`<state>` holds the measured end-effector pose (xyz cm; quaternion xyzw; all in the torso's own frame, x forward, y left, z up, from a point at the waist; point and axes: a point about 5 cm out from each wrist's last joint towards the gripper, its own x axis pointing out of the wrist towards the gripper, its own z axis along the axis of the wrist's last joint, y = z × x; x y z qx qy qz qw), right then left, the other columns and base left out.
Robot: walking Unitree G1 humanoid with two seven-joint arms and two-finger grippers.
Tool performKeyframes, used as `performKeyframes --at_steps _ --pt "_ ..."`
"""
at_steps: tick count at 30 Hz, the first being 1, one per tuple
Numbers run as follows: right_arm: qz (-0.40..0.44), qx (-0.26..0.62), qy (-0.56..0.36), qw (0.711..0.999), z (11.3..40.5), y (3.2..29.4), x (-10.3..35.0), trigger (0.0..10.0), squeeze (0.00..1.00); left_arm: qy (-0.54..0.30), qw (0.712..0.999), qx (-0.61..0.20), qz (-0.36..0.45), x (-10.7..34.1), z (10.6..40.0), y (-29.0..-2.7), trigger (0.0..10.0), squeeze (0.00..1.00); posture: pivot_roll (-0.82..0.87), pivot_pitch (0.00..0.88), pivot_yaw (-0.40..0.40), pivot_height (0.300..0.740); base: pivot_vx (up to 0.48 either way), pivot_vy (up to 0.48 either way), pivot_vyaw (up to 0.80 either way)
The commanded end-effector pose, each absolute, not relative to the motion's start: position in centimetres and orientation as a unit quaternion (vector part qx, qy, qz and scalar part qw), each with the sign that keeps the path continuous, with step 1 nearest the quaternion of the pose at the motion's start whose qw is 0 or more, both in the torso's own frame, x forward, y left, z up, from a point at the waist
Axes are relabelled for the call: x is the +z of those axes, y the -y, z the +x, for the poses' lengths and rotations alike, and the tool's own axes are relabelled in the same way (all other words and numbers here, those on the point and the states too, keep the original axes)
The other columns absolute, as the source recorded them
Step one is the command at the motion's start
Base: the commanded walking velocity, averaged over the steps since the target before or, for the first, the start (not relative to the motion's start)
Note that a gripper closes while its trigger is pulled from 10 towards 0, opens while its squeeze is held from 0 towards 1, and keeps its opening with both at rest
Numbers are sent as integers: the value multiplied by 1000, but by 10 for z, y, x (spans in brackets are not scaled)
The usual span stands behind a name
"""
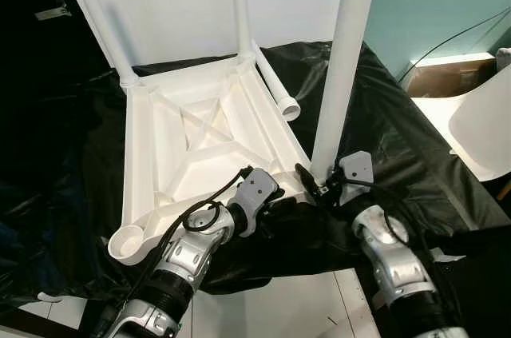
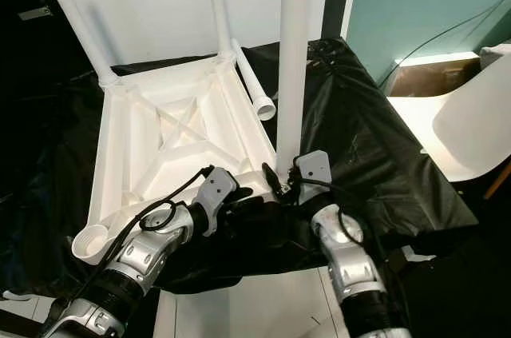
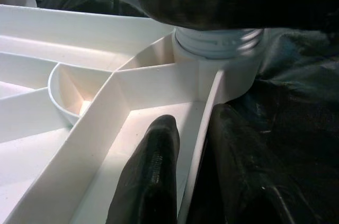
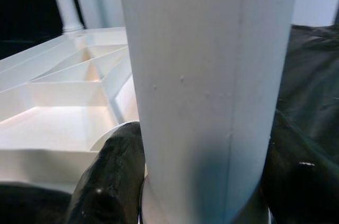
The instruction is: Building children table
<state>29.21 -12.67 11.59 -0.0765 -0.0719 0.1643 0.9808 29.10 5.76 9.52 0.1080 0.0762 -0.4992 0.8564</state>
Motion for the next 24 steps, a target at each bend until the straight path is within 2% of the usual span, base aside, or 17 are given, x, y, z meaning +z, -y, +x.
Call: performKeyframes --at_steps 1,6,7,8,9,11,12,15,16,17,24 --pt "-71 89 45 992 290 145 105 0 0 -134 837 -518 113 71 280 -67 10000 0 -79 0 55 740 0 0 0" --pt "-71 78 39 994 291 146 104 0 0 -135 839 -514 112 71 280 -68 10000 0 -77 0 55 740 0 0 0" --pt "-78 81 33 993 290 144 103 3922 0 -135 840 -514 112 70 279 -68 10000 0 -79 0 54 740 0 0 0" --pt "-78 81 33 993 290 144 103 3922 0 -135 840 -514 112 70 279 -68 10000 0 -79 0 54 740 0 0 0" --pt "-82 92 35 992 290 141 104 10000 0 -136 840 -513 112 70 279 -69 10000 0 -80 0 55 740 0 0 0" --pt "-82 92 35 992 290 141 104 10000 0 -136 840 -513 112 70 279 -69 10000 0 -80 0 55 740 0 0 0" --pt "-81 105 38 990 290 138 106 10000 1000 -137 840 -513 111 69 278 -69 10000 0 -82 0 54 740 0 0 0" --pt "-70 162 45 983 294 135 112 10000 1000 -136 840 -513 110 69 278 -67 10000 0 -86 0 52 740 0 0 0" --pt "-71 192 47 978 296 135 116 10000 98 -136 840 -514 109 69 278 -66 10000 0 -92 0 54 740 0 0 0" --pt "-82 241 51 966 300 136 121 10000 0 -134 839 -516 109 70 278 -65 10000 0 -92 0 54 740 0 0 0" --pt "-140 344 57 927 309 147 136 10000 0 -135 834 -523 112 69 278 -63 10000 0 -98 0 57 740 0 0 0"
